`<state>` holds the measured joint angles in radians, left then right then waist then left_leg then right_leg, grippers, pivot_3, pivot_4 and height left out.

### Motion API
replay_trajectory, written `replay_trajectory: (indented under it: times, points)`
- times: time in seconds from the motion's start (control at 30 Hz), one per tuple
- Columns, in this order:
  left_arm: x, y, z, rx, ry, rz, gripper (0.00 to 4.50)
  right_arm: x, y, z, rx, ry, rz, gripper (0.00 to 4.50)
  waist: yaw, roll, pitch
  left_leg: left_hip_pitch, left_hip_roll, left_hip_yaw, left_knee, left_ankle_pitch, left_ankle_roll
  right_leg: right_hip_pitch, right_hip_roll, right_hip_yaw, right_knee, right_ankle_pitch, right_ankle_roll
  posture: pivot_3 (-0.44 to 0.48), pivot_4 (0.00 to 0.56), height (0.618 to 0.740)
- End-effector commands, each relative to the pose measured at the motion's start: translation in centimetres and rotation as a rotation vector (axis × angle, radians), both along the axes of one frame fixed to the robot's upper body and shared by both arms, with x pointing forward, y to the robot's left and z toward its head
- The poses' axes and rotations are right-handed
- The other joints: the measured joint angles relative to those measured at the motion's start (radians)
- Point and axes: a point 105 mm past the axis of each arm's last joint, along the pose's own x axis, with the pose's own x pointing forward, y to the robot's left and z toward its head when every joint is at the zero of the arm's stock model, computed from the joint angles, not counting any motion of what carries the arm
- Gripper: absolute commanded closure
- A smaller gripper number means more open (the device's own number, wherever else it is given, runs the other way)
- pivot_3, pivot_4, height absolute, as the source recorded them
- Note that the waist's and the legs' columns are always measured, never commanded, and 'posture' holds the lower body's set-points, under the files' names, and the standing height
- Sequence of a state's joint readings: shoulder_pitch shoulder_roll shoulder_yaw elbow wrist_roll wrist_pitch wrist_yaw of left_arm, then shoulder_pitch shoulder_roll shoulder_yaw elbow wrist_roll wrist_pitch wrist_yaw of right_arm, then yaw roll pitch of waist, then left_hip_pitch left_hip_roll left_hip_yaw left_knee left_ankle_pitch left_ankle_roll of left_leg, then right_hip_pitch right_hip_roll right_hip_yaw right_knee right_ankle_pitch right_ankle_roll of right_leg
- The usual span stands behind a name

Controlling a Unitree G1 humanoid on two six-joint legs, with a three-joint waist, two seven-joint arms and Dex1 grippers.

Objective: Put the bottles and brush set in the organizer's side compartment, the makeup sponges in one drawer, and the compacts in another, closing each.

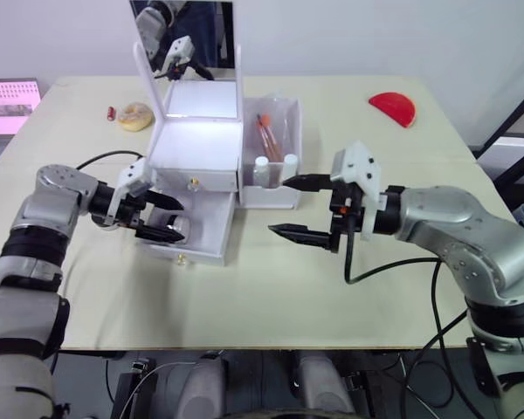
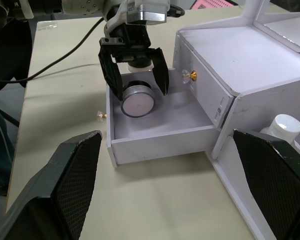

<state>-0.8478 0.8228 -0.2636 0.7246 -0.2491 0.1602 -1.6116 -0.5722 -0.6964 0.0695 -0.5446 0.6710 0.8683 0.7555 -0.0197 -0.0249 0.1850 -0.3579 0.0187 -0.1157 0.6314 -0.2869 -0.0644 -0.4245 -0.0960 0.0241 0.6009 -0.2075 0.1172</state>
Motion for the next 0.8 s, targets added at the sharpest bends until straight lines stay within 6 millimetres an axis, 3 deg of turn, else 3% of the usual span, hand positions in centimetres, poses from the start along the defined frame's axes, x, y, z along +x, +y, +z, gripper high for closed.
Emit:
replay_trajectory:
  times: [0.03, 0.37, 0.5, 0.8]
  points:
    - [0.0, 0.0, 0.5, -0.003, -0.018, -0.009, 0.03, -0.2, -0.2, 0.9, 0.004, -0.045, -0.002, 0.0, 0.0, 0.0, 0.0, 0.0, 0.0, 0.0, 0.0, 0.0, 0.0, 0.0, 0.0, 0.0, 0.0, 0.0, 0.0, 0.0, 0.15, 0.739]
    - [-0.2, 0.1, 0.6, 0.01, -0.013, -0.006, 0.03, -0.1, -0.2, 1.0, 0.006, -0.051, -0.002, 0.0, 0.0, 0.0, 0.0, 0.0, 0.0, 0.0, 0.0, 0.0, 0.0, 0.0, 0.0, 0.0, 0.0, 0.0, 0.0, 0.0, 0.15, 0.739]
    - [-0.2, 0.0, 0.7, 0.015, -0.014, -0.009, 1.88, 0.0, -0.1, 1.0, 0.007, -0.054, -0.004, 0.0, 0.001, 0.0, 0.0, 0.0, 0.0, 0.0, 0.0, 0.0, 0.0, 0.0, 0.0, 0.0, 0.0, 0.0, 0.0, 0.0, 0.15, 0.739]
    - [0.1, -0.5, 2.0, -0.02, -0.038, -0.011, 2.02, 0.0, -0.1, 1.0, 0.008, -0.055, -0.006, 0.0, 0.001, 0.0, 0.0, 0.0, 0.0, 0.0, 0.0, 0.0, 0.0, 0.0, 0.0, 0.0, 0.0, 0.0, 0.0, 0.0, 0.15, 0.739]
